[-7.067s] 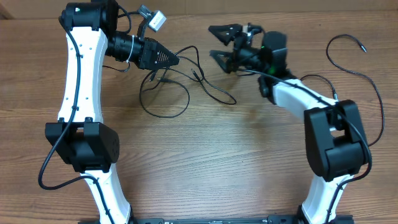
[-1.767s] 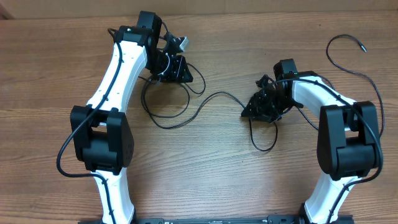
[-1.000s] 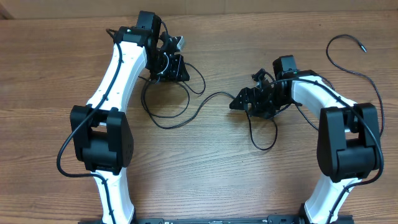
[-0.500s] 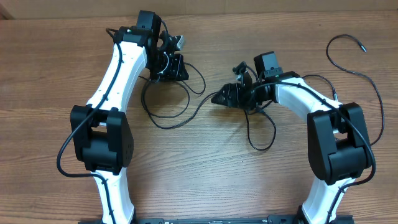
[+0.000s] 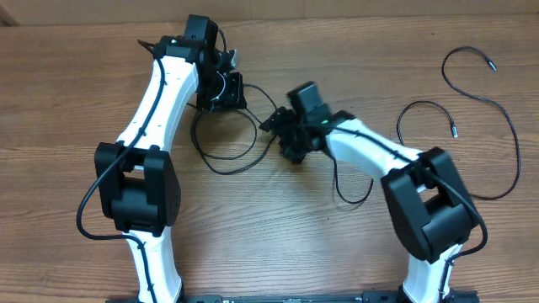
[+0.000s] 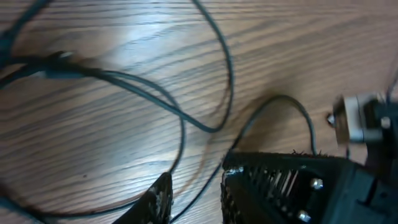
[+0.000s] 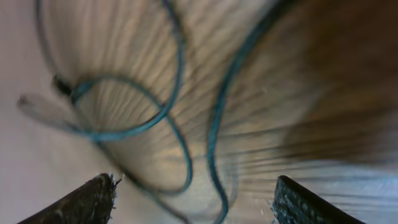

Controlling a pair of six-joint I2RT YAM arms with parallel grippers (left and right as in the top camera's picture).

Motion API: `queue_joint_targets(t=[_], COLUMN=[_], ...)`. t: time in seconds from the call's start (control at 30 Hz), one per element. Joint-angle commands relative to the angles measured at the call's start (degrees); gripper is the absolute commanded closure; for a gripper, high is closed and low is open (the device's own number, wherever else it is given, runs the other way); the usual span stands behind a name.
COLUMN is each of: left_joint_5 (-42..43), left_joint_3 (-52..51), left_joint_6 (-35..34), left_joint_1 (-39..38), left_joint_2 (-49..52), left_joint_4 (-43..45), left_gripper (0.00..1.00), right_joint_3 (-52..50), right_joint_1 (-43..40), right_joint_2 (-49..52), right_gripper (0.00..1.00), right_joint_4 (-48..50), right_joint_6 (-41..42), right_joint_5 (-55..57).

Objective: Untangle cables

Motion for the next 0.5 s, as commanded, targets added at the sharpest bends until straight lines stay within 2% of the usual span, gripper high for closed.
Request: queue_joint_targets(t=[0.0, 0.1, 0.27, 0.3, 0.37, 0.47], left_joint_5=[-2.84, -2.84, -2.84, -2.84, -2.84, -2.84], left_joint_3=[-0.26, -0.26, -0.26, -0.26, -0.26, -0.26], left_joint_6=[-2.91, -2.91, -2.93, -2.93, -2.93, -2.91], left_joint_1=[0.13, 0.02, 0.02, 0.02, 0.02, 0.02], left_joint_2=[-0.11, -0.11, -0.11, -0.11, -0.11, -0.11], left_joint_4=[0.00, 0.02, 0.09, 0.09, 0.09, 0.07], left_gripper=[0.73, 0.73, 0.73, 0.73, 0.73, 0.74], right_joint_3=[0.83, 0.81, 0.81, 0.81, 0.81, 0.81], right_joint_1=[2.49, 3.10, 3.10, 3.17, 3.26, 3.32], right_joint_2=[0.35, 0.35, 0.70, 1.05, 1.81, 2.62], right_gripper=[0.19, 0.14, 0.11, 0.14, 0.33, 0.41], right_joint_4=[-0.26, -0.26, 2.23, 3.19, 4.63, 4.57], right_joint_6=[19.30, 24.06, 26.03, 26.03, 26.14, 27.15], right_joint_5=[14.67, 20.72, 25.07, 25.14, 25.16, 24.98])
